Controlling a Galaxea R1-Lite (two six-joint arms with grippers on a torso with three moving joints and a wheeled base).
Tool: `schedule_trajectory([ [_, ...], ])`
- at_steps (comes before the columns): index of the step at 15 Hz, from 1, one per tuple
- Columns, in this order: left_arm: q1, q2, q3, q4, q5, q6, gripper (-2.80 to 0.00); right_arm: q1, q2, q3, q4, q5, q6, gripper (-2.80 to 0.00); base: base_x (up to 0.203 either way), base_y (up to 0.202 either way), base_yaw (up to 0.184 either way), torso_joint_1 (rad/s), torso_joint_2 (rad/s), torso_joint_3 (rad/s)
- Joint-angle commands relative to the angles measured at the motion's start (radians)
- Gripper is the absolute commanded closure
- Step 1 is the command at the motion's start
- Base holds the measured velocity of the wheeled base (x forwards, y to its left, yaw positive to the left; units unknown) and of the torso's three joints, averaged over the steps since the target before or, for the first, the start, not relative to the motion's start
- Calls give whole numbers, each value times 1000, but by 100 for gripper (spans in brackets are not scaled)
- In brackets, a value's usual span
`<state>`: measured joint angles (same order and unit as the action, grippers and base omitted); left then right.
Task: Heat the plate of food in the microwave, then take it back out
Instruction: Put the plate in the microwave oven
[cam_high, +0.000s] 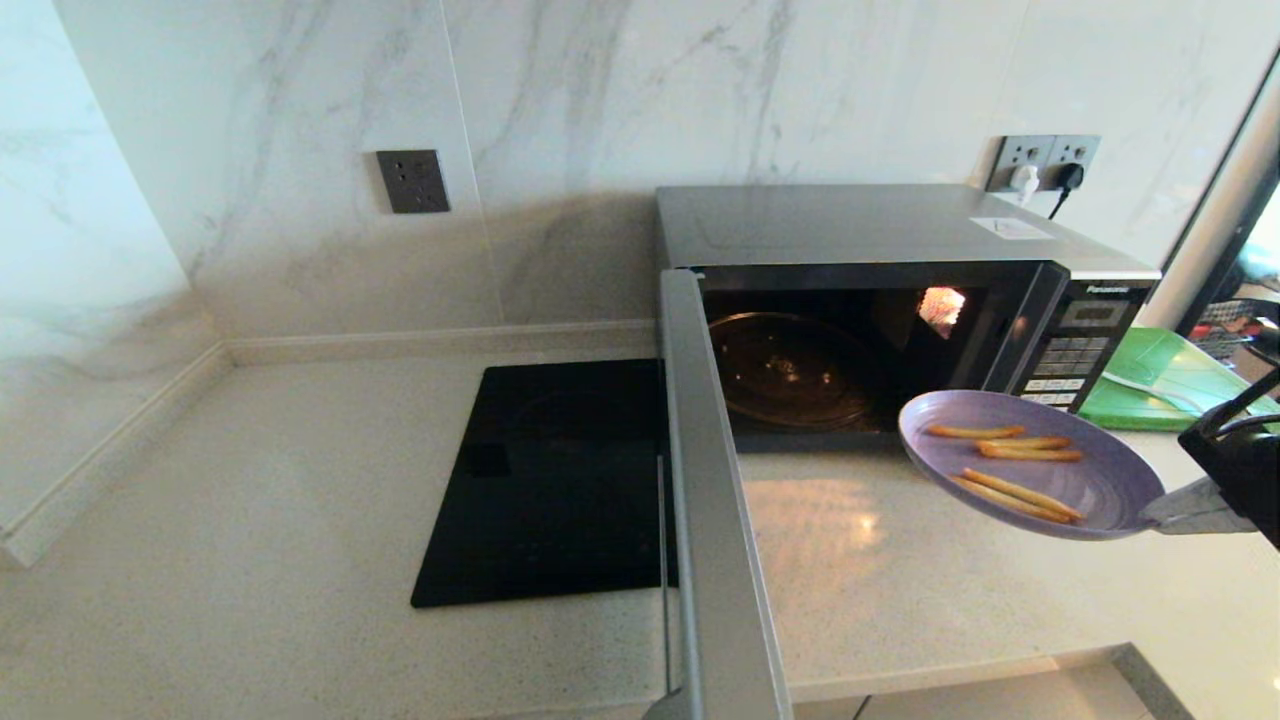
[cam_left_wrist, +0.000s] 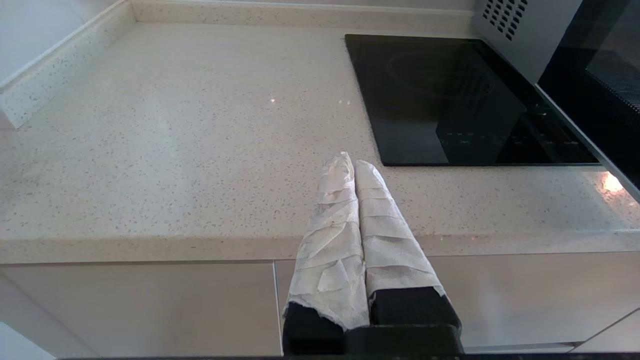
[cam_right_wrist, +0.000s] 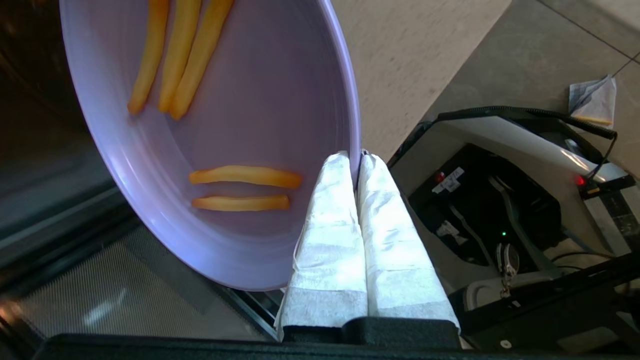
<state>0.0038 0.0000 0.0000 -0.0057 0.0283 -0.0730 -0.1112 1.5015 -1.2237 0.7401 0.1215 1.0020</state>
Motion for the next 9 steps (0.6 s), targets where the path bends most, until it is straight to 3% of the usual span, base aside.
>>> schedule_trajectory([
  [1, 1, 1, 0, 0, 1, -1, 0, 41, 8, -10, 4, 2, 4, 0, 0, 0, 0, 0, 0, 0],
  [9, 1, 2, 0, 0, 1, -1, 0, 135, 125, -107, 1, 2, 2, 0, 0, 0, 0, 0, 0, 0],
])
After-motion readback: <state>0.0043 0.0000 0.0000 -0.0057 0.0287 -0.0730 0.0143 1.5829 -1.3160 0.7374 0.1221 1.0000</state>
